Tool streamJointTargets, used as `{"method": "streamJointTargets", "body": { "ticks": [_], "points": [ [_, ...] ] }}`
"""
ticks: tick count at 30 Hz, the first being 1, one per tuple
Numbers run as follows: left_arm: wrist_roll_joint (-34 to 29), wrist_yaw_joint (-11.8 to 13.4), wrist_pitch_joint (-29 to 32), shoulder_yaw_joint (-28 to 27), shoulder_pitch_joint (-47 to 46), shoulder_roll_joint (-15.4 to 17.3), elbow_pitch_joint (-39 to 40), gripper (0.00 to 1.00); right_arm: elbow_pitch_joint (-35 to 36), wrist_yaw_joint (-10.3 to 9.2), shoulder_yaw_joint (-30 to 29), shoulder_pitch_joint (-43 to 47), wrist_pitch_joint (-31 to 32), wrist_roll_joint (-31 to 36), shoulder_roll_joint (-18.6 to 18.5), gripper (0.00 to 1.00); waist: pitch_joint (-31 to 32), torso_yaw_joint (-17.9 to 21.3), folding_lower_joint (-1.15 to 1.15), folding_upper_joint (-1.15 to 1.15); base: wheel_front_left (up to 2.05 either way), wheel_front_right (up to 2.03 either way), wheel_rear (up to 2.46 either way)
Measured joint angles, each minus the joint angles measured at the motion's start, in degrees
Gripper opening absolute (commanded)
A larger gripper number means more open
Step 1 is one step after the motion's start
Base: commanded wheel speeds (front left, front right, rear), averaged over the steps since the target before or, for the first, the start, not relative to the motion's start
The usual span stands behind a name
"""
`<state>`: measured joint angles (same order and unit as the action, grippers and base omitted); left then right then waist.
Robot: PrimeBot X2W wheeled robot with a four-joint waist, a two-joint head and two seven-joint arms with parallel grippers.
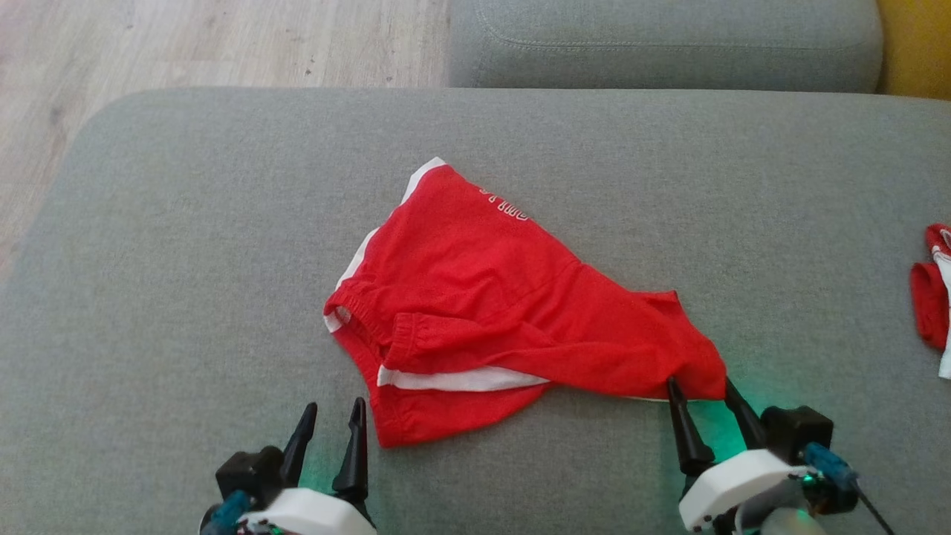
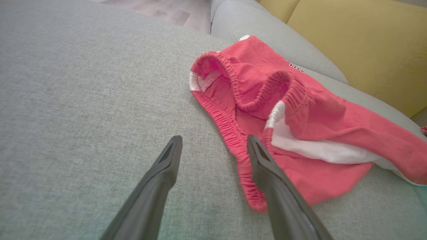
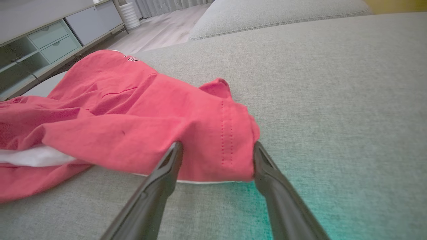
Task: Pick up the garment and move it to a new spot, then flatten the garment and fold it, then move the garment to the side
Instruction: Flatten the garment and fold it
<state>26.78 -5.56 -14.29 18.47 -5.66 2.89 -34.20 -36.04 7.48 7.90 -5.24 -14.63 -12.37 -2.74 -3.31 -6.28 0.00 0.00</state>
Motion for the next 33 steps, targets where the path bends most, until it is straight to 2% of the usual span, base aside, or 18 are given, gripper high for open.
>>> {"method": "streamJointTargets", "body": {
  "ticks": [3, 4, 5, 6, 8, 13, 19, 24, 28, 29, 30, 31, 33],
  "points": [
    [0.0, 0.0, 0.0, 0.01, 0.0, 0.0, 0.05, 1.0, 0.35, 0.0, 0.93, -0.01, 0.0, -0.27, 0.0, 1.0, -0.12, -0.07, 0.0, 0.0, 0.0, 0.0, 0.0],
    [0.0, 0.0, 0.0, 0.01, 0.0, 0.0, 0.07, 1.0, 0.55, 0.0, 1.13, -0.02, 0.0, -0.37, 0.0, 0.93, -0.16, -0.07, 0.0, 0.0, 0.0, 0.0, 0.0],
    [0.0, 0.0, 0.0, 0.01, 0.0, 0.0, 0.08, 1.0, 0.69, 0.0, 1.24, -0.02, 0.0, -0.54, 0.0, 0.72, -0.17, -0.08, 0.0, 0.0, 0.0, 0.0, 0.0],
    [0.0, 0.0, 0.0, 0.01, 0.0, -0.01, 0.08, 1.0, 0.81, 0.0, 1.34, -0.02, 0.0, -0.79, 0.0, 0.42, -0.18, -0.09, 0.0, 0.0, 0.0, 0.0, 0.0],
    [0.04, 0.0, 0.0, 0.01, 0.0, -0.01, 0.07, 1.0, 1.45, 0.0, 1.68, -0.02, 0.0, -1.1, 0.0, 0.0, -0.16, -0.09, 0.0, 0.0, 0.0, 0.0, 0.0],
    [0.1, 0.0, 0.0, 0.15, 0.01, -0.01, 0.09, 1.0, 5.26, 0.0, 2.75, -0.03, 0.0, -4.17, 0.0, 0.0, 0.02, -0.32, 0.0, 0.0, 0.0, 0.0, 0.0],
    [0.67, -0.01, 0.0, 0.49, 0.07, -0.01, 0.35, 1.0, 6.47, 0.0, 2.35, -1.26, 0.0, -16.63, -0.02, 0.0, 0.07, -1.04, 0.0, 0.0, 0.0, 0.0, 0.0],
    [1.58, -0.12, 0.0, 2.86, 0.01, -0.01, 0.37, 1.0, -0.04, 0.0, 2.07, -11.23, 0.01, -16.19, -0.03, 0.0, -0.79, -2.7, 0.0, 0.0, 0.0, 0.0, 0.0],
    [2.71, -0.33, 0.0, 6.05, -0.62, -0.03, -0.07, 1.0, -7.26, 0.0, -0.24, -20.57, 0.01, -11.89, -0.2, 0.0, -2.03, -5.34, 0.0, 0.0, 0.0, 0.0, 0.0],
    [2.99, -0.33, 0.01, 6.68, -0.98, -0.04, -0.18, 1.0, -9.39, 0.0, -1.11, -22.33, 0.01, -10.51, -0.19, 0.25, -2.37, -6.12, 0.0, 0.0, 0.0, 0.0, 0.0],
    [3.1, -0.33, 0.0, 7.37, -1.39, -0.03, -0.27, 1.0, -11.56, 0.0, -1.69, -23.92, 0.01, -8.96, -0.26, 0.82, -2.74, -6.99, 0.0, 0.0, 0.0, 0.0, 0.0],
    [3.31, -0.33, 0.0, 7.79, -1.77, -0.04, -0.34, 1.0, -13.58, 0.0, -2.15, -25.17, 0.01, -7.17, -0.45, 1.0, -3.09, -7.83, 0.0, 0.0, 0.0, 0.0, 0.0],
    [3.83, -0.29, 0.0, 8.29, -2.42, -0.08, -0.45, 1.0, -17.16, 0.0, -3.85, -27.16, 0.01, -4.21, -0.62, 1.0, -3.8, -9.43, 0.0, 0.0, 0.0, 0.0, 0.0]
  ]
}}
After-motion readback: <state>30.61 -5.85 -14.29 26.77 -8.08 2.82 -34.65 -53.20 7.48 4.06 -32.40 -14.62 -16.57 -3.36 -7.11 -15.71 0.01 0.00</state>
